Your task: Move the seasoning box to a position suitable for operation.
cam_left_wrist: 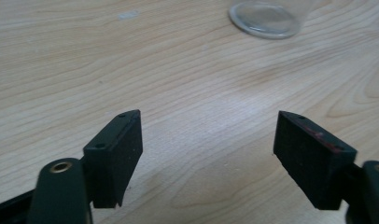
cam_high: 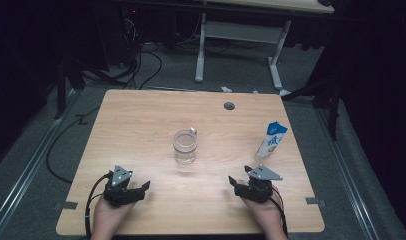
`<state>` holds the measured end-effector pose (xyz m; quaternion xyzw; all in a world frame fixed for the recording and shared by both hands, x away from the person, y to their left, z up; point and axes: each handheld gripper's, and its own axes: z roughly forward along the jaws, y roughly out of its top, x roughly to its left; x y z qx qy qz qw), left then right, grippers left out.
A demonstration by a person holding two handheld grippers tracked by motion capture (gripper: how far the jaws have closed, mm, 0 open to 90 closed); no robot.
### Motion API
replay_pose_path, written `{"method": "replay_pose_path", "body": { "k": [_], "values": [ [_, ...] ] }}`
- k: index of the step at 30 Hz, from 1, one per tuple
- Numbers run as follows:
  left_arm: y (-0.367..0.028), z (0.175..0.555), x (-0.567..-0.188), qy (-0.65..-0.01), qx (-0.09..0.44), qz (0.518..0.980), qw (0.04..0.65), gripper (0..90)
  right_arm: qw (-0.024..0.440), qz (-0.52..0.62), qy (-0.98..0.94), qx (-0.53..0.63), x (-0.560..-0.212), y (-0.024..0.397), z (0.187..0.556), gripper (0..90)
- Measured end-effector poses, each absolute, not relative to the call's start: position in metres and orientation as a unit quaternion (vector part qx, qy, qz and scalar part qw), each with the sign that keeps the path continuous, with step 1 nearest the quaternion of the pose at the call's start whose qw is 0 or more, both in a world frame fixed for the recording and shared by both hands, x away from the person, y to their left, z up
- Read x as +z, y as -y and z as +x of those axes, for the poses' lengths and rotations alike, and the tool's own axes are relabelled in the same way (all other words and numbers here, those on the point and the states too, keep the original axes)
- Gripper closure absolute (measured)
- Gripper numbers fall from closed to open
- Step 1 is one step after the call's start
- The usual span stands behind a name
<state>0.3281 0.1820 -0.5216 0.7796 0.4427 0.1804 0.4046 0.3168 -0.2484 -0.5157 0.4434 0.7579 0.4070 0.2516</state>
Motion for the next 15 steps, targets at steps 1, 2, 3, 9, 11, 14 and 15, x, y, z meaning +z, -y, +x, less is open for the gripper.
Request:
{"method": "replay_pose_path", "body": {
  "k": [1, 2, 3, 9, 11, 14, 15],
  "values": [
    [-0.1820, 0.3278, -0.5214, -0.443, 0.177, 0.777, 0.410, 26.0, 0.257, 0.442, -0.757, 0.407, -0.5160, 0.2489, 0.3161, 27.5],
    [-0.1820, 0.3278, -0.5212, -0.441, 0.175, 0.777, 0.412, 26.8, 0.263, 0.443, -0.756, 0.404, -0.5166, 0.2495, 0.3156, 27.4],
    [-0.1815, 0.3277, -0.5209, -0.442, 0.174, 0.776, 0.414, 27.2, 0.261, 0.445, -0.756, 0.403, -0.5170, 0.2499, 0.3155, 27.1],
    [-0.1780, 0.3253, -0.5193, -0.443, 0.182, 0.770, 0.422, 28.2, 0.259, 0.444, -0.755, 0.406, -0.5177, 0.2510, 0.3152, 26.0],
    [-0.1768, 0.3244, -0.5188, -0.441, 0.186, 0.770, 0.422, 29.9, 0.256, 0.443, -0.757, 0.406, -0.5171, 0.2516, 0.3147, 25.5],
    [-0.1741, 0.3240, -0.5197, -0.438, 0.191, 0.769, 0.426, 30.4, 0.254, 0.442, -0.759, 0.406, -0.5186, 0.2522, 0.3140, 25.3],
    [-0.1735, 0.3238, -0.5199, -0.436, 0.191, 0.769, 0.426, 30.5, 0.250, 0.444, -0.759, 0.405, -0.5192, 0.2527, 0.3139, 25.4]
  ]
}}
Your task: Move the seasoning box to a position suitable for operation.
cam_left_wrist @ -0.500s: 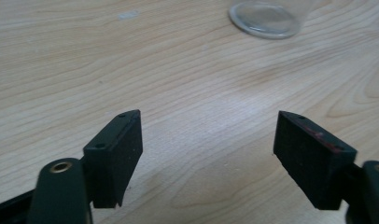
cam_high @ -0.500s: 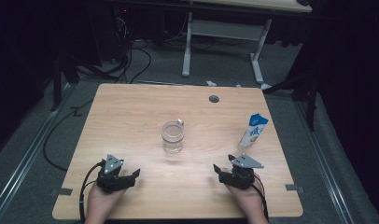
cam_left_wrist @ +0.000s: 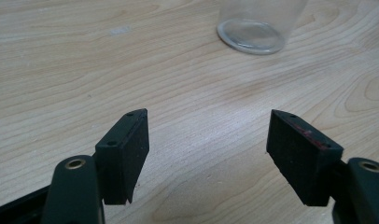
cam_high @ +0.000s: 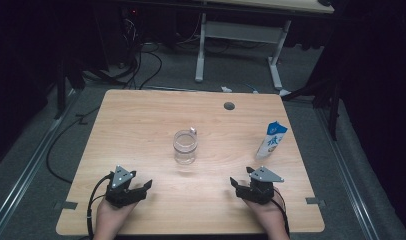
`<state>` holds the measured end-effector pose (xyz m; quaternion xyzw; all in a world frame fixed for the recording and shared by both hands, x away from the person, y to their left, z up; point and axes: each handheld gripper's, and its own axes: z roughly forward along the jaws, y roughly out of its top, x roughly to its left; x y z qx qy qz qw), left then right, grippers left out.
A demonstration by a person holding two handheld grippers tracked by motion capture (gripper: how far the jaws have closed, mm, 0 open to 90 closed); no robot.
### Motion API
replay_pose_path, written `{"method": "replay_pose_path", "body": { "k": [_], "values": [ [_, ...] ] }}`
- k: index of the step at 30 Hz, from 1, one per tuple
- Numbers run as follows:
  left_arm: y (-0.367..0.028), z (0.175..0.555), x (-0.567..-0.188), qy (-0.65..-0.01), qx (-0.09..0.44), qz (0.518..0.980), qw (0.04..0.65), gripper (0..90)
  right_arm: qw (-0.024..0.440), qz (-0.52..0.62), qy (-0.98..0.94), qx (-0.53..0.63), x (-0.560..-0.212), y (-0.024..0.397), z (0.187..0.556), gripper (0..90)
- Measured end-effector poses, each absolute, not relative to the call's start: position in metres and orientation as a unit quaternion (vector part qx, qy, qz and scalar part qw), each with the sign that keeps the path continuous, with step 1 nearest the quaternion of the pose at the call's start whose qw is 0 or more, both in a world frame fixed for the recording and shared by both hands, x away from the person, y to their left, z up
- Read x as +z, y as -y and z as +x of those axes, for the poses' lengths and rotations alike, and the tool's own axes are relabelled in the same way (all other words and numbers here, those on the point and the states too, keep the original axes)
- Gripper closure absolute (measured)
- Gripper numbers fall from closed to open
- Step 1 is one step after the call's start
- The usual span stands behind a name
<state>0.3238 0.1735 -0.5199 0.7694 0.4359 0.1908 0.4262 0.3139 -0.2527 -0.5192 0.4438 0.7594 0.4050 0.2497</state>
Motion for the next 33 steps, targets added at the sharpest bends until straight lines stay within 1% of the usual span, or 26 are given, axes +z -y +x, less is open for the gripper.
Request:
{"method": "replay_pose_path", "body": {
  "k": [5, 6, 8, 11, 13, 16, 17, 19, 21, 23, 25, 27, 33],
  "values": [
    [-0.173, 0.323, -0.520, -0.432, 0.191, 0.769, 0.432, 32.6, 0.247, 0.444, -0.758, 0.409, -0.519, 0.254, 0.314, 29.4],
    [-0.173, 0.323, -0.520, -0.432, 0.184, 0.768, 0.436, 33.4, 0.254, 0.439, -0.759, 0.409, -0.518, 0.254, 0.314, 31.0],
    [-0.172, 0.324, -0.519, -0.428, 0.187, 0.772, 0.432, 34.8, 0.250, 0.439, -0.760, 0.409, -0.517, 0.253, 0.314, 34.1],
    [-0.172, 0.323, -0.517, -0.425, 0.187, 0.767, 0.443, 37.4, 0.254, 0.435, -0.761, 0.409, -0.517, 0.254, 0.313, 35.7],
    [-0.172, 0.322, -0.516, -0.426, 0.190, 0.761, 0.451, 44.5, 0.253, 0.436, -0.762, 0.408, -0.517, 0.254, 0.313, 36.4],
    [-0.166, 0.321, -0.512, -0.432, 0.195, 0.748, 0.465, 45.4, 0.252, 0.437, -0.762, 0.405, -0.519, 0.257, 0.310, 37.6],
    [-0.163, 0.321, -0.510, -0.431, 0.205, 0.745, 0.466, 45.8, 0.252, 0.439, -0.762, 0.405, -0.519, 0.258, 0.310, 37.7],
    [-0.158, 0.322, -0.507, -0.428, 0.216, 0.743, 0.467, 52.1, 0.252, 0.440, -0.759, 0.408, -0.518, 0.258, 0.310, 37.9],
    [-0.155, 0.324, -0.505, -0.432, 0.215, 0.737, 0.473, 55.8, 0.252, 0.440, -0.759, 0.409, -0.517, 0.258, 0.310, 37.9],
    [-0.148, 0.336, -0.495, -0.442, 0.199, 0.721, 0.495, 58.1, 0.252, 0.436, -0.760, 0.411, -0.516, 0.256, 0.310, 37.9],
    [-0.141, 0.342, -0.487, -0.442, 0.206, 0.724, 0.488, 59.8, 0.253, 0.433, -0.760, 0.413, -0.515, 0.255, 0.311, 37.9],
    [-0.134, 0.351, -0.477, -0.439, 0.199, 0.722, 0.496, 59.4, 0.252, 0.431, -0.761, 0.414, -0.515, 0.255, 0.311, 37.8],
    [-0.110, 0.375, -0.452, -0.431, 0.221, 0.723, 0.492, 59.5, 0.248, 0.429, -0.762, 0.417, -0.514, 0.255, 0.312, 37.8]
  ]
}}
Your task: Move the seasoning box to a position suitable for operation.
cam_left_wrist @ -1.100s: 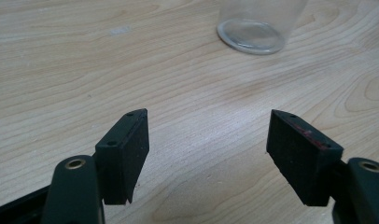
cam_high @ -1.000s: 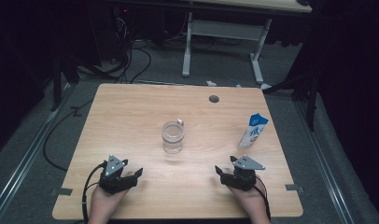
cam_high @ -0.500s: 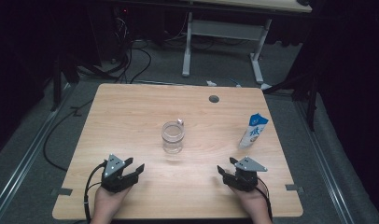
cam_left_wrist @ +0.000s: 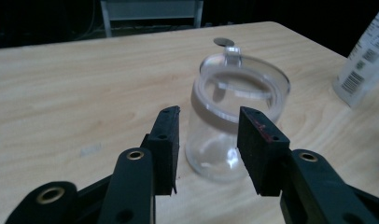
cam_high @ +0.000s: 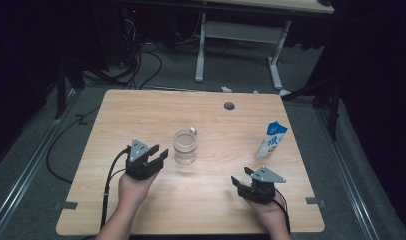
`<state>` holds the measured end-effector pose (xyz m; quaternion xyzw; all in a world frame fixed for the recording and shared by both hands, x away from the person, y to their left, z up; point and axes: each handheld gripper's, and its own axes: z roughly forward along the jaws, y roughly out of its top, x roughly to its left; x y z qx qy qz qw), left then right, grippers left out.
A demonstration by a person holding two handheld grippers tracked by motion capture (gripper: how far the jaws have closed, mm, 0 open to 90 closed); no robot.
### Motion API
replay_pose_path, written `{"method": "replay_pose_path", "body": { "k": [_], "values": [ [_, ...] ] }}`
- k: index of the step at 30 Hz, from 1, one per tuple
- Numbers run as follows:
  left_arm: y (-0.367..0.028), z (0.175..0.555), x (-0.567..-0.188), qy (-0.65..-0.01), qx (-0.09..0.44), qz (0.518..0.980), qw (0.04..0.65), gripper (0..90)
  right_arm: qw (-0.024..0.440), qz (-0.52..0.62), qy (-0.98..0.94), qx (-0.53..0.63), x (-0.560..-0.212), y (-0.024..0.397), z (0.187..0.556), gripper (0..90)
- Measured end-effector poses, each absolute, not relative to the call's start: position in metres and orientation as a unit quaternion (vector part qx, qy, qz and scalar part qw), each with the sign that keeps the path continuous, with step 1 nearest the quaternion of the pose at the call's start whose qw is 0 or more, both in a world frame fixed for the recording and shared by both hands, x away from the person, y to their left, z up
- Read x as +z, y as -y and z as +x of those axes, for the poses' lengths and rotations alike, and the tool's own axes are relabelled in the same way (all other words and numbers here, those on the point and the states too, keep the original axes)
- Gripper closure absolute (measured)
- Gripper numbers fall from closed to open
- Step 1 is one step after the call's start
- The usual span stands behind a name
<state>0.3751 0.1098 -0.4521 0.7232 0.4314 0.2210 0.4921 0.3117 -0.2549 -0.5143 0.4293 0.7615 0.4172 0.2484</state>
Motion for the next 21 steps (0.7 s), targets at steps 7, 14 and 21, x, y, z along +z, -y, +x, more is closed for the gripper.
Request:
{"method": "replay_pose_path", "body": {
  "k": [7, 14, 21],
  "values": [
    [-0.089, 0.403, -0.438, -0.428, 0.228, 0.730, 0.482, 65.8, 0.244, 0.434, -0.759, 0.419, -0.514, 0.257, 0.312, 37.8],
    [-0.070, 0.426, -0.431, -0.435, 0.220, 0.738, 0.467, 80.4, 0.243, 0.434, -0.758, 0.422, -0.514, 0.258, 0.312, 37.8],
    [-0.054, 0.442, -0.428, -0.436, 0.217, 0.745, 0.456, 90.0, 0.241, 0.431, -0.761, 0.421, -0.514, 0.257, 0.312, 37.8]
  ]
}}
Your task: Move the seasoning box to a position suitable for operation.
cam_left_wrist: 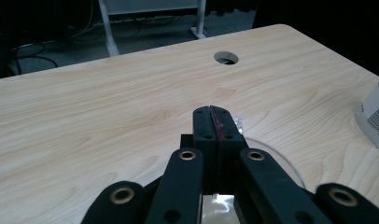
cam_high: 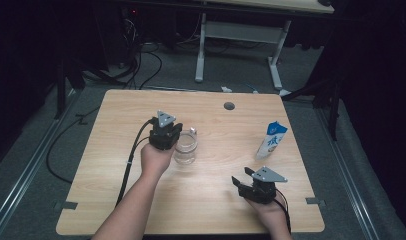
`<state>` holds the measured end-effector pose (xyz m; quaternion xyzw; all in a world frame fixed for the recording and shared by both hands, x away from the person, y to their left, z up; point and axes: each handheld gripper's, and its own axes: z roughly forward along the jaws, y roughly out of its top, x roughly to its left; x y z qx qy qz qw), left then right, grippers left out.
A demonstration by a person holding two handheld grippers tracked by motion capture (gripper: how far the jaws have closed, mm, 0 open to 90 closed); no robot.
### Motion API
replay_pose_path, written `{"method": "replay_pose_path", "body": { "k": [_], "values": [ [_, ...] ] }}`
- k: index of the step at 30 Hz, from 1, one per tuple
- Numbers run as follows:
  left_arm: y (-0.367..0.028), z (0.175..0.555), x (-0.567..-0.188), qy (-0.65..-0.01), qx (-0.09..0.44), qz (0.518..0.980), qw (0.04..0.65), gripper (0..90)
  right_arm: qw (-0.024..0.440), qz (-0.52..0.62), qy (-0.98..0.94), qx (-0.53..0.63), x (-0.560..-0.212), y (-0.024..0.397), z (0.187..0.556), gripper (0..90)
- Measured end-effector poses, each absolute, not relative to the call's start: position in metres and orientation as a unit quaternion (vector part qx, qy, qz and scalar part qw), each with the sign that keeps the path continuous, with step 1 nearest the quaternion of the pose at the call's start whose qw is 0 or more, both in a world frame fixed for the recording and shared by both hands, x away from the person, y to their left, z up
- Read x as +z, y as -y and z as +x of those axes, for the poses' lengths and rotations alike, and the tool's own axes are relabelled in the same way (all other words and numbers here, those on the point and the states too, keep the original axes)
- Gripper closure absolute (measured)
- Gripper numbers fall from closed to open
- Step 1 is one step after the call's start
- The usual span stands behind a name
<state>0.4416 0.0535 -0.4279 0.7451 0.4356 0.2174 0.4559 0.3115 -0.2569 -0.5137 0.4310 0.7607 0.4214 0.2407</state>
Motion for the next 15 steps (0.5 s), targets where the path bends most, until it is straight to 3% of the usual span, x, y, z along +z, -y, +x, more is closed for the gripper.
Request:
{"method": "replay_pose_path", "body": {
  "k": [15],
  "values": [
    [-0.029, 0.466, -0.439, -0.440, 0.222, 0.769, 0.408, 90.0, 0.238, 0.428, -0.760, 0.427, -0.512, 0.256, 0.310, 37.6]
  ]
}}
